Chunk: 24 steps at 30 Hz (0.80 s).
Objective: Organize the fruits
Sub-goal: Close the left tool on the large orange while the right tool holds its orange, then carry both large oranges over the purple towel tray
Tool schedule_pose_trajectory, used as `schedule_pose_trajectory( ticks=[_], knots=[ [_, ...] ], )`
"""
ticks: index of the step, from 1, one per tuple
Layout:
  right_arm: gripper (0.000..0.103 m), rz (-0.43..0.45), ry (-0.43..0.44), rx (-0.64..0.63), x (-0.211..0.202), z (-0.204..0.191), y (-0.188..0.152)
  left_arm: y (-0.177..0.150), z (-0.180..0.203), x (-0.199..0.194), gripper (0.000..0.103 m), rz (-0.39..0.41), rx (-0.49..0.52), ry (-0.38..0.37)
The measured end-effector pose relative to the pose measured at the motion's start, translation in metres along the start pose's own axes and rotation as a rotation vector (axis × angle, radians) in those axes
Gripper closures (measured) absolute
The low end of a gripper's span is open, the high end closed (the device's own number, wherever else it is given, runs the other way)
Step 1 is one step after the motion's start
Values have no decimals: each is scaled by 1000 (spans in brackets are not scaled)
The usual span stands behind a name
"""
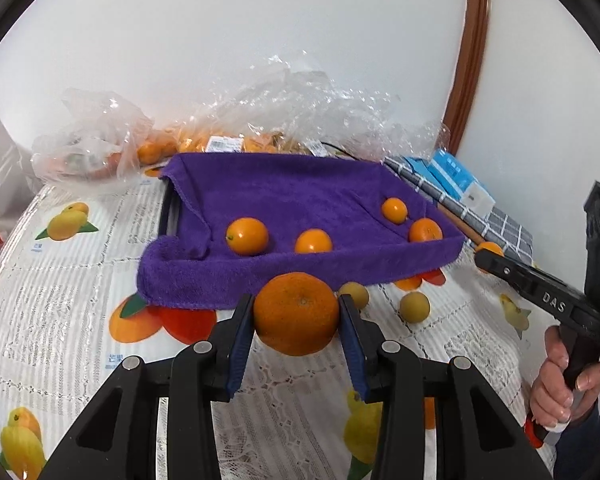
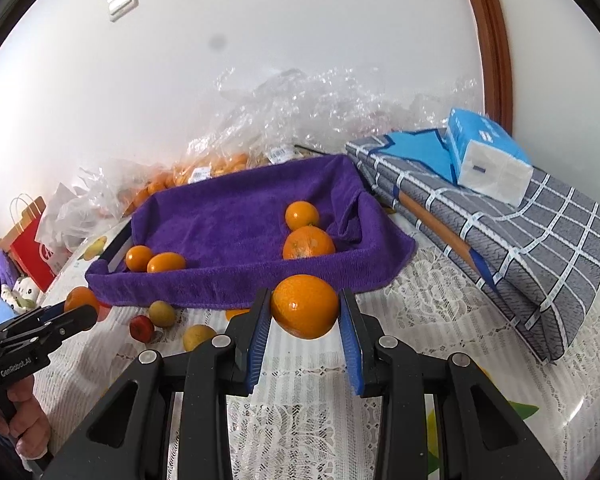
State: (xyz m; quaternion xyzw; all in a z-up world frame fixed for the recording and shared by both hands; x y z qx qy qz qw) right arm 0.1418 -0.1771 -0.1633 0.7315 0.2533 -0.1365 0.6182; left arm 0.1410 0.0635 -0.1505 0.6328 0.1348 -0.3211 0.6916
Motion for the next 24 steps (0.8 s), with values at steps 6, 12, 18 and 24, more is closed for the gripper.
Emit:
schedule_pose_trajectory(
  ticks=[6, 12, 18, 24],
  knots=[
    [69, 30, 0, -16, -5, -3, 0, 2, -2, -2, 64, 15, -10, 22],
    [69, 35, 1, -15, -5, -4, 1, 2, -3, -6, 64, 35, -11, 40],
    [69, 16, 2, -4, -2, -5, 6, 8, -11, -14, 64, 56, -50, 53],
    [69, 36, 30, -20, 2, -20, 35, 31, -27, -5, 64, 12, -110, 49]
  ],
)
Point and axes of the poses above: each gripper's, at about its wrist camera, not at the fingertips, and x roughly the way its jaws point, z to its right, y to its top, the point moved 1 cm from there along x, roughly the way its jaws point
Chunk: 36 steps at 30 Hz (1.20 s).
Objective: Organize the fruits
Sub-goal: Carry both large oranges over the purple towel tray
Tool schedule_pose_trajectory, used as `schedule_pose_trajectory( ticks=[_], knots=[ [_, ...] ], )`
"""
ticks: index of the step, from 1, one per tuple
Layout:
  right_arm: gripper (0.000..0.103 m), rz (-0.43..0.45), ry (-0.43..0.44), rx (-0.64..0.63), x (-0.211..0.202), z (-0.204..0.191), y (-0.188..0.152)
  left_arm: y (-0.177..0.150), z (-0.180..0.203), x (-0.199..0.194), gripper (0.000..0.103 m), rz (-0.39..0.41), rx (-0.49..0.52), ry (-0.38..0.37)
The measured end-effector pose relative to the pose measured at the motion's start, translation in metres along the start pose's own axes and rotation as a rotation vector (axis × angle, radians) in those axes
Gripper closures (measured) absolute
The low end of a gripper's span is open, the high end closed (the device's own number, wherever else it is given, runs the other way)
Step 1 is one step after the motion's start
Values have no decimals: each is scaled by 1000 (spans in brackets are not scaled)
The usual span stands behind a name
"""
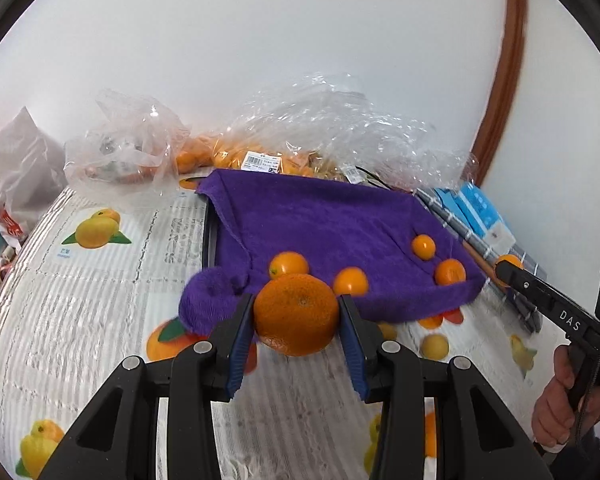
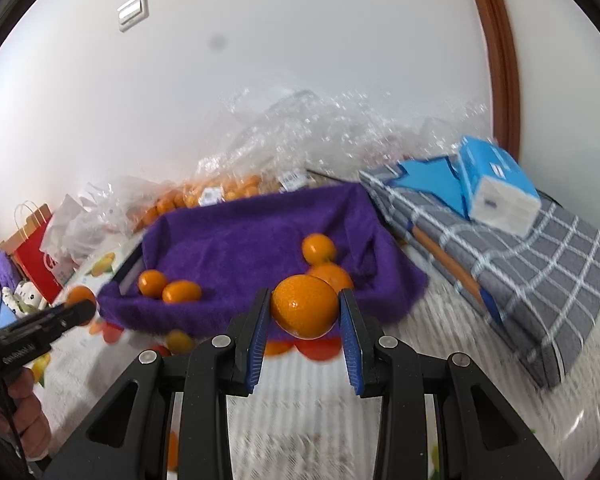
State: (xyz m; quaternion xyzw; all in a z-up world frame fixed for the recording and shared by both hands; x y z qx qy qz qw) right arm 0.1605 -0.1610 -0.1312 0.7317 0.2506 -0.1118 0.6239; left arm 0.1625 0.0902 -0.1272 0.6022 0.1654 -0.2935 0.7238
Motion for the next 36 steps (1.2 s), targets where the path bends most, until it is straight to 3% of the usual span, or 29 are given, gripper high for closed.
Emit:
schedule_pose_trajectory(
  ticks=[13, 26, 36],
  knots=[
    [69, 74, 47, -34, 45, -31, 54, 60, 1, 52, 64, 19, -65, 10],
    [69, -25, 57, 25, 78, -4, 37, 49, -37, 93, 64, 2, -213, -43],
    [69, -85, 51, -49, 95, -21, 25, 44, -27, 106, 64, -37, -174, -48]
  ],
)
Point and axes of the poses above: each gripper's, at about its wrist camera, not at the fingertips, and x roughly the way its jaws point, z to its right, y to its top, the point moved 1 cm from there along x, roughly the way its jaws point
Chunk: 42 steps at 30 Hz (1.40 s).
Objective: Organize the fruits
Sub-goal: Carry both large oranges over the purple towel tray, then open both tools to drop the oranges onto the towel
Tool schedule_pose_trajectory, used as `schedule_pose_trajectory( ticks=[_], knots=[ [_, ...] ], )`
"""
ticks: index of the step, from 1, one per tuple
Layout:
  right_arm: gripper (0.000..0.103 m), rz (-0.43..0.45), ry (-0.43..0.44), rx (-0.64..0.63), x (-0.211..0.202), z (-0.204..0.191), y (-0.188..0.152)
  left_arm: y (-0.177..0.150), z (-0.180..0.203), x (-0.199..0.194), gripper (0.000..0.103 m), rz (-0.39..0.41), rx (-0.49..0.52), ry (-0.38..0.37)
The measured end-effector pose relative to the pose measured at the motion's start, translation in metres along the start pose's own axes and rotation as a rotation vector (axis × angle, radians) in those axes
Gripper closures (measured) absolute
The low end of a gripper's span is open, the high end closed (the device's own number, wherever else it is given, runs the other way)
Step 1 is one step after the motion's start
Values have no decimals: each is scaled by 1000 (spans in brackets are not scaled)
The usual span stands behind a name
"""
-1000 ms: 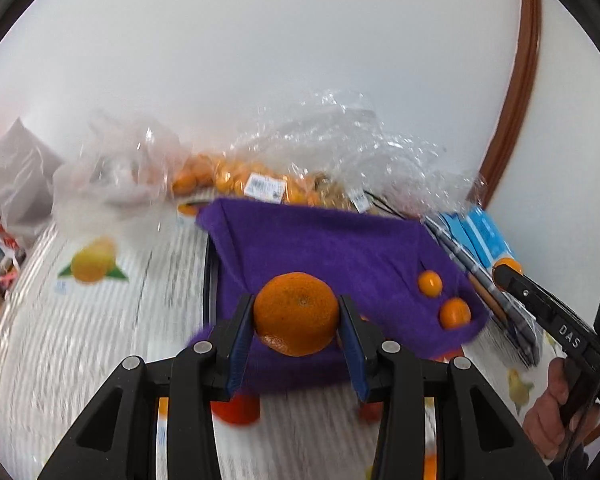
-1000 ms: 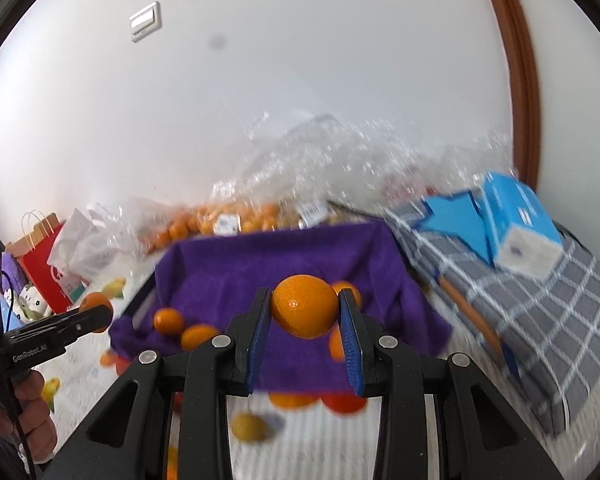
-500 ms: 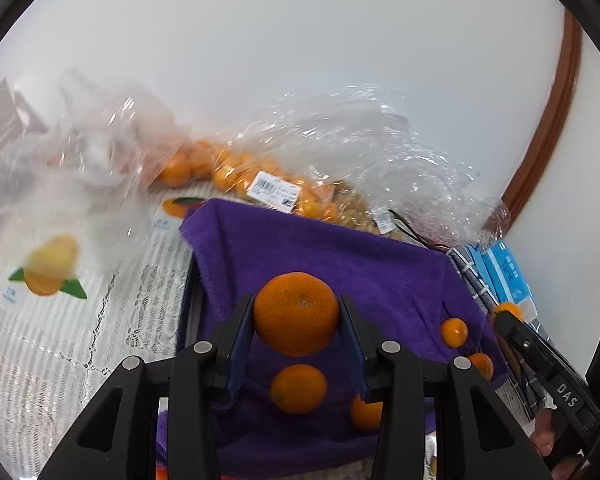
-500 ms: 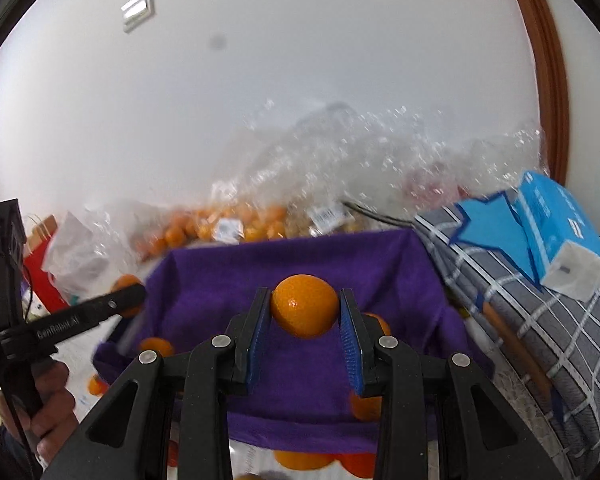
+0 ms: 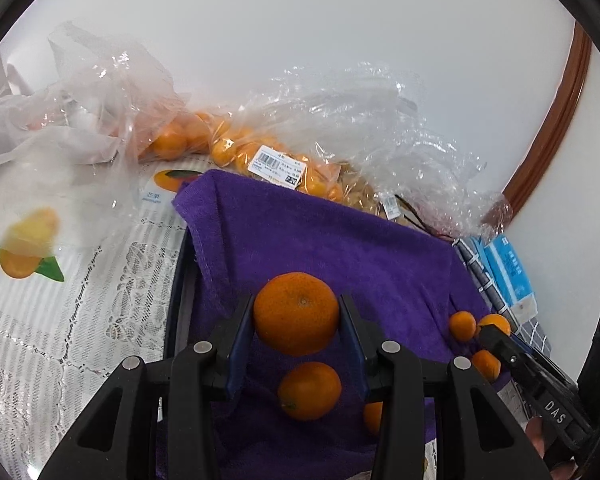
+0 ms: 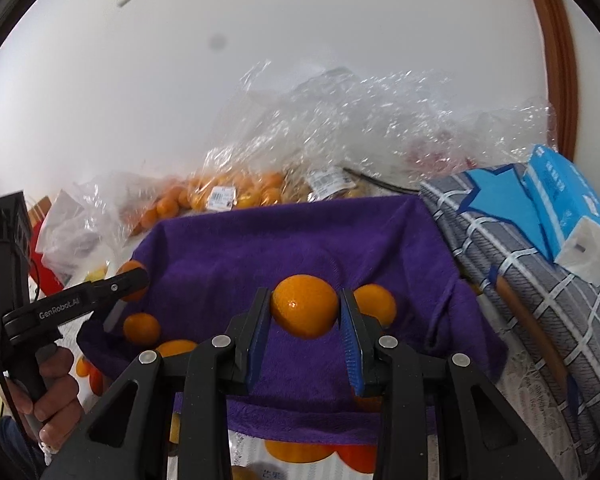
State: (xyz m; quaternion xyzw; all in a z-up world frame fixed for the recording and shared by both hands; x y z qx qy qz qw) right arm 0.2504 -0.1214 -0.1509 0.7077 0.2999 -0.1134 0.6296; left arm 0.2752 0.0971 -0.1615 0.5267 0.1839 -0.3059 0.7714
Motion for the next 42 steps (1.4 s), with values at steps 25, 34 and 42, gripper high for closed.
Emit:
schedule_pose_trajectory(
  ticks=[25, 34, 42],
  knots=[
    [69, -111, -24, -42, 25, -15, -13, -2, 6, 2, 63, 6, 43, 38],
    [37, -42, -75, -13, 8, -10, -12, -4, 16, 0, 57, 21, 105, 53],
    [37, -29, -166, -40, -18, -14, -23, -4, 17, -1, 57, 25, 110, 53]
  ],
)
Point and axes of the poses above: each gripper's, at about its wrist camera, not at the fingertips, and x roughly the way its jaws point, z to its right, y to its top, the point moved 1 cm from there along x, roughly the way its jaws point
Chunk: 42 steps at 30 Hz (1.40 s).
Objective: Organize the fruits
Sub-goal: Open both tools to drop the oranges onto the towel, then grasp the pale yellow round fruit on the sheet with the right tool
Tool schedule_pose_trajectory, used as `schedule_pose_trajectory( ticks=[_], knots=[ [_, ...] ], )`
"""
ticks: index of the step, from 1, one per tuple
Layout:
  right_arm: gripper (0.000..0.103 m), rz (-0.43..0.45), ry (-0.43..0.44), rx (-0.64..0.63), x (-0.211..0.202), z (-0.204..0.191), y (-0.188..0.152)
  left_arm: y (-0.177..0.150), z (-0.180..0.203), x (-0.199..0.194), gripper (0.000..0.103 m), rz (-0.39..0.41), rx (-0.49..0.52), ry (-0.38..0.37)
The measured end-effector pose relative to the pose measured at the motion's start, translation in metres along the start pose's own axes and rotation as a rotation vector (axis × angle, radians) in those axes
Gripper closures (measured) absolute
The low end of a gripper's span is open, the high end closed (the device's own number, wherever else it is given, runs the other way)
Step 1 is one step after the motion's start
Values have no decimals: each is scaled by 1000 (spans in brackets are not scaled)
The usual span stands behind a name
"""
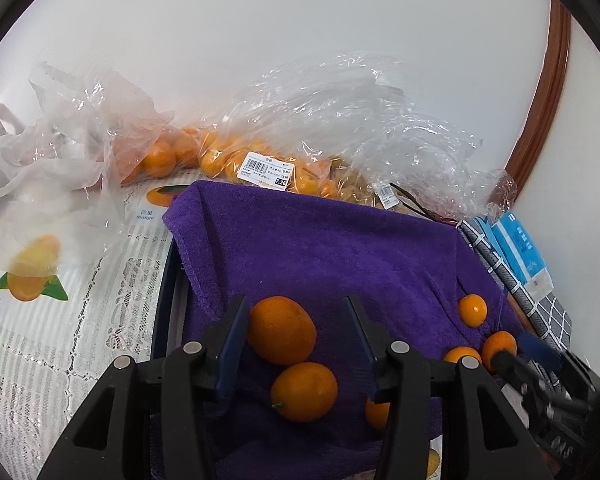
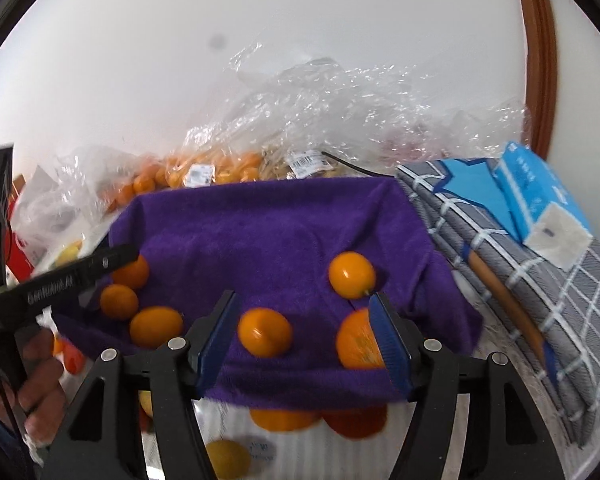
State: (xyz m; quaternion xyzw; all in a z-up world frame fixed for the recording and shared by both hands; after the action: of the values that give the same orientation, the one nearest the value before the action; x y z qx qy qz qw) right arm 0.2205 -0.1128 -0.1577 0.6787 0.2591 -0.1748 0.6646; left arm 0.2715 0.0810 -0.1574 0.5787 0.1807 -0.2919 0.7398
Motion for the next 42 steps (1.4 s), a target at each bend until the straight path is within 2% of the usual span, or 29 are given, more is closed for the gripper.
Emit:
schedule_pose_trajectory(
  ticks=[3, 9, 11, 13, 15, 18, 23, 26, 29, 31, 32, 33, 34, 39, 42],
  knots=[
    [37, -1, -40, -12, -14, -4, -13, 0, 2, -2, 57, 8, 8, 2],
    [37, 2, -56, -30, -42, -9, -40, -1, 7, -5, 57, 25, 33, 13],
    [37, -17, -43, -28, -46, -11, -47, -1, 7, -6, 57, 28, 38, 15],
    [37, -42, 7, 17, -48, -8, -56, -2, 7, -7, 57, 31, 38, 17],
    [48, -54, 33, 57, -52, -3, -61, -2, 6, -8, 57, 32, 34, 15],
    [48, -33, 58, 67, -60, -3, -64, -2, 4, -7, 57, 29, 24, 14],
    [53, -63, 72, 0, -58, -19, -67, -2, 1, -9, 57, 29, 10, 5],
    [54, -80, 106, -7, -52, -25, -64, -3, 1, -10, 57, 29, 10, 4],
    [59, -110, 117, -18, -41, -32, -61, -3, 1, -10, 57, 30, 8, 4],
    [64, -139, 128, -25, -32, -34, -59, -2, 1, -10, 57, 29, 10, 3],
    [74, -165, 124, -30, -27, -35, -59, -3, 2, -11, 57, 29, 11, 2],
    [76, -190, 117, -31, -22, -35, -60, -3, 2, -11, 57, 30, 13, 2],
    [76, -190, 120, -28, -22, -34, -59, -3, 3, -12, 57, 32, 19, 1],
    [76, -79, 148, 31, -44, -17, -60, -5, 6, -18, 57, 52, 33, 3],
    [76, -42, 103, 48, -52, -3, -60, -8, 5, -25, 57, 62, 31, -4]
  ],
)
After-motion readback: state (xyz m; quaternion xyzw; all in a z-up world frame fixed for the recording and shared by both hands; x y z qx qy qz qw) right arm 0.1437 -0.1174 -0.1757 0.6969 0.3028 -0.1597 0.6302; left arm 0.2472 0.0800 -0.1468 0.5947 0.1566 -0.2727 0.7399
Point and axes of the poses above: each gripper's, at about its wrist camera, not at the fingertips, and x roughly the way its jaws point, z to its right, y to its top, the point moved 1 cm from there along x, roughly the way its jaws point
